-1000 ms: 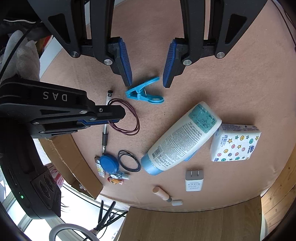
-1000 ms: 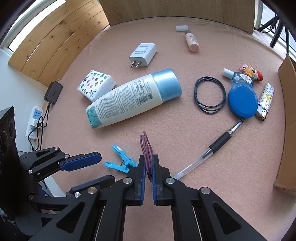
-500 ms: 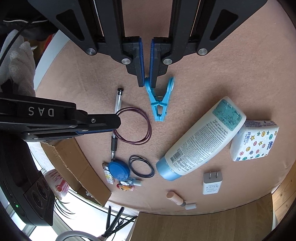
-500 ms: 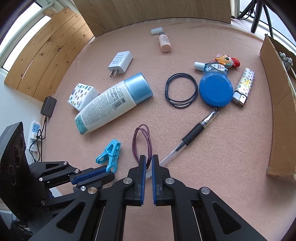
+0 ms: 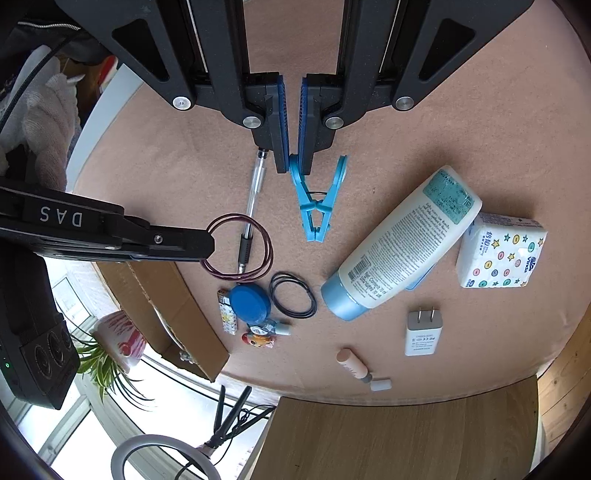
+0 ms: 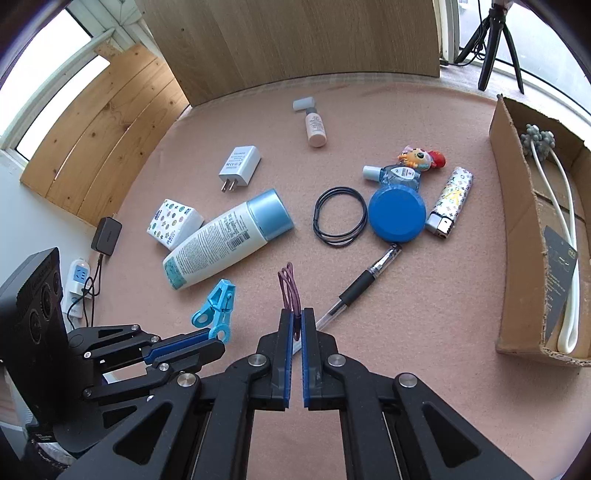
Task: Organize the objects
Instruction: 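Carry the clothespin in the left tool and cable in the right tool over the box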
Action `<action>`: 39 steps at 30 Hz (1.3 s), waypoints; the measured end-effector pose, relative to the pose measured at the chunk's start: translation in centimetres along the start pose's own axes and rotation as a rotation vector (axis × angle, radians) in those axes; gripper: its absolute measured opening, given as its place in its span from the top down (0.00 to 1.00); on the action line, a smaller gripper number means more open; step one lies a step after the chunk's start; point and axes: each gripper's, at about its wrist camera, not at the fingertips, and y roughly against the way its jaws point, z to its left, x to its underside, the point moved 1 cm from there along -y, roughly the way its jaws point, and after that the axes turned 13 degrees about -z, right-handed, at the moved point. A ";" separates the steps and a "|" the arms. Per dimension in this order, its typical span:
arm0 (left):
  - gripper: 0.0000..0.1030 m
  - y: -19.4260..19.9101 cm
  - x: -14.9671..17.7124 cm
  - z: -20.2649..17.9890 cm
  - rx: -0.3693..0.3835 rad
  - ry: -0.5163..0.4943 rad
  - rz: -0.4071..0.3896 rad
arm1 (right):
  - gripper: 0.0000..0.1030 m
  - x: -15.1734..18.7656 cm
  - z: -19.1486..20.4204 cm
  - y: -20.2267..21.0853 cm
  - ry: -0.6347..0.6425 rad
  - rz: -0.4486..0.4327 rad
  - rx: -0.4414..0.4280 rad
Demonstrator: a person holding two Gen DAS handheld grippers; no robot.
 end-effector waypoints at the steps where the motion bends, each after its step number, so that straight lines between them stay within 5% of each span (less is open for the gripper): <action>1: 0.95 0.0 -0.3 -0.2 0.004 0.001 -0.005 | 0.96 -0.2 -0.3 0.6 -0.006 -0.013 0.002; 16: 0.95 -3.1 -7.0 -9.4 0.109 -0.154 -0.058 | 0.96 -2.3 -9.9 9.9 -0.122 -0.211 0.168; 29: 0.95 -9.7 -10.1 -19.5 0.206 -0.243 -0.039 | 0.96 -2.2 -17.8 11.6 -0.195 -0.229 0.279; 39: 0.95 -12.3 -10.5 -21.5 0.200 -0.258 -0.026 | 0.96 -2.1 -20.7 10.8 -0.227 -0.209 0.295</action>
